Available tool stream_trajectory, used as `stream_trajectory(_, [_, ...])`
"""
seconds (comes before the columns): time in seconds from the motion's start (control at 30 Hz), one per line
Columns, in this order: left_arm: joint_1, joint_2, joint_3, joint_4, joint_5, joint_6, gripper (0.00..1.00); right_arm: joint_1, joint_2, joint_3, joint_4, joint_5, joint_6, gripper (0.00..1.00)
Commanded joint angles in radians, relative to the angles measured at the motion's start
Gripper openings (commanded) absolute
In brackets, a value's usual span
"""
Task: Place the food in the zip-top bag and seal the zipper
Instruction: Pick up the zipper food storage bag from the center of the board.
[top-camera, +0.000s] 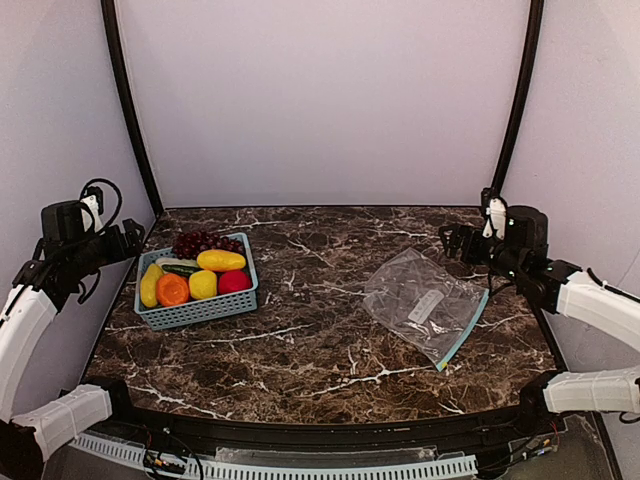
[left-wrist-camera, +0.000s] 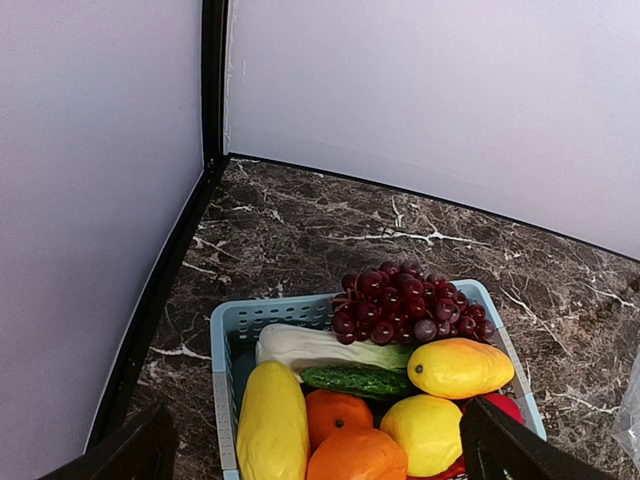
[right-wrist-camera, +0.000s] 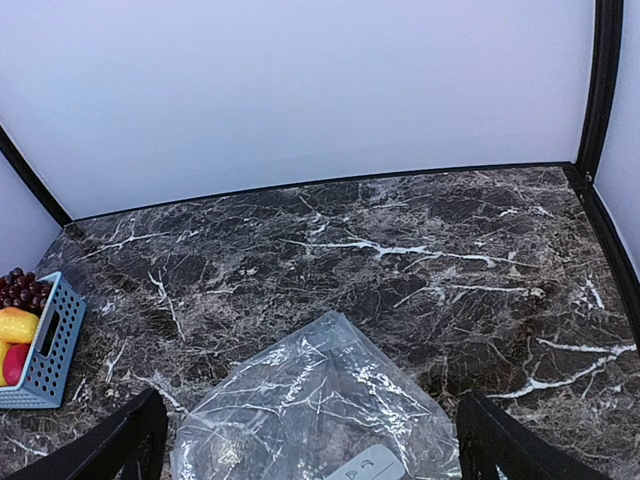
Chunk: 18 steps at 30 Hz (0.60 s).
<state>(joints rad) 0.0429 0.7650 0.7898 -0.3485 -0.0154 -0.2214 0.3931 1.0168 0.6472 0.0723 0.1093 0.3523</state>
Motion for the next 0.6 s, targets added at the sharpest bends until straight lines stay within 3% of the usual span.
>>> stream_trajectory(0.0, [0.006,0.004,-0.011,-0.012,0.012,-0.004,1.0,-0.003,-0.021,-0.005,-0.008,0.019,-0.012,0.99])
stream_trajectory(0.23, [0.006,0.018,-0.019,0.024,0.044,-0.003,1.0,-0.004,-0.027,0.008,-0.045,0.018,-0.018,0.99])
stream_trajectory(0.4, [-0.002,0.079,0.014,0.062,0.209,0.028,1.0,-0.005,0.014,0.074,-0.172,-0.001,-0.018,0.99])
stream_trajectory(0.57, [-0.172,0.233,0.149,0.043,0.183,0.061,1.0,-0.004,0.047,0.128,-0.306,-0.031,0.006,0.99])
